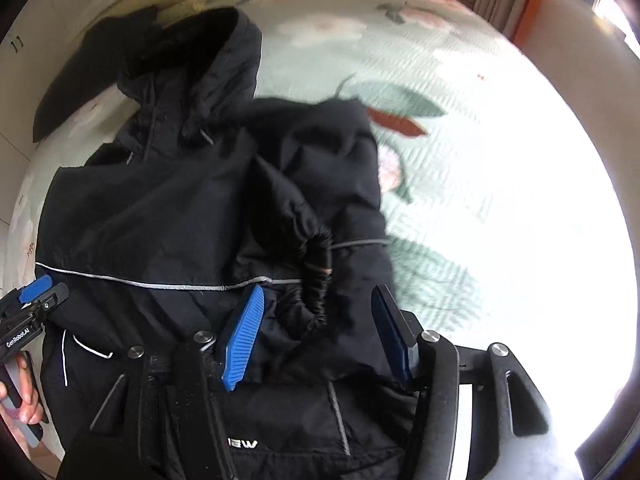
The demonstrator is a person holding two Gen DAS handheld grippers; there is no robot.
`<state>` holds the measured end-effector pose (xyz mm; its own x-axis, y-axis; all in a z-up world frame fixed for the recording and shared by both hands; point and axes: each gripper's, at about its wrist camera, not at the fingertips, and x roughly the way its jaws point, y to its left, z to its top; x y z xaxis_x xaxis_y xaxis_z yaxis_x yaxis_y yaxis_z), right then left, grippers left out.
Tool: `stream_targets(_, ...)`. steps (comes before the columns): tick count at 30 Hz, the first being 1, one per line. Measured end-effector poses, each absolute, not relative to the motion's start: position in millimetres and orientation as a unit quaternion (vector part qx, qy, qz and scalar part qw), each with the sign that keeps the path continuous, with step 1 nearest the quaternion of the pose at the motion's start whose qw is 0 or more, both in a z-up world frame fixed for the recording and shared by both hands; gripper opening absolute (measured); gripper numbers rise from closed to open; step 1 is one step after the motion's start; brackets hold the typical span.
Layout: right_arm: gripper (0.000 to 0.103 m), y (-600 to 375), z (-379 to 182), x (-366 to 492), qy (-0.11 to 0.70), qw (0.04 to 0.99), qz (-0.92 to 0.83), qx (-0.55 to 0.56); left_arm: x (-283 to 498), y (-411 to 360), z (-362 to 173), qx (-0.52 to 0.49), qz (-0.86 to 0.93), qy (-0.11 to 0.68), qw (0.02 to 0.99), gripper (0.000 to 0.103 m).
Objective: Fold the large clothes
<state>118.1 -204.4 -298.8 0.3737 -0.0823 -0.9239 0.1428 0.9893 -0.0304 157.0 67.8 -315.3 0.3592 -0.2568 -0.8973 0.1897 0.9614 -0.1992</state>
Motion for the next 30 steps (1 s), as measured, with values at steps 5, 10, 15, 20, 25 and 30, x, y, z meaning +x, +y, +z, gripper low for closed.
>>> stream_targets(5, 0.038, -157, -296, 145, 0.547, 0.837, -0.019, 0.022, 149, 72, -304, -0.033, -0.138, 0.539, 0.830, 0.063)
stream_targets(10, 0.037, -115, -342, 188, 0.564, 0.825, 0.027, 0.016, 156, 74, -323, -0.022, -0.128, 0.550, 0.825, 0.063)
stream_targets(15, 0.012, -142, -386, 191, 0.600, 0.800, 0.012, -0.011, 157, 81, -333, -0.023, -0.128, 0.548, 0.826, 0.062)
stream_targets(20, 0.000, -162, -382, 184, 0.602, 0.798, 0.021, -0.007, 156, 85, -333, -0.017, -0.129, 0.547, 0.827, 0.062)
stream_targets(25, 0.016, -149, -358, 176, 0.590, 0.807, 0.028, -0.006, 152, 86, -315, -0.006, -0.128, 0.547, 0.827, 0.062)
stream_targets(30, 0.041, -122, -325, 141, 0.569, 0.821, 0.051, -0.006, 163, 93, -278, -0.043, -0.146, 0.513, 0.845, 0.063)
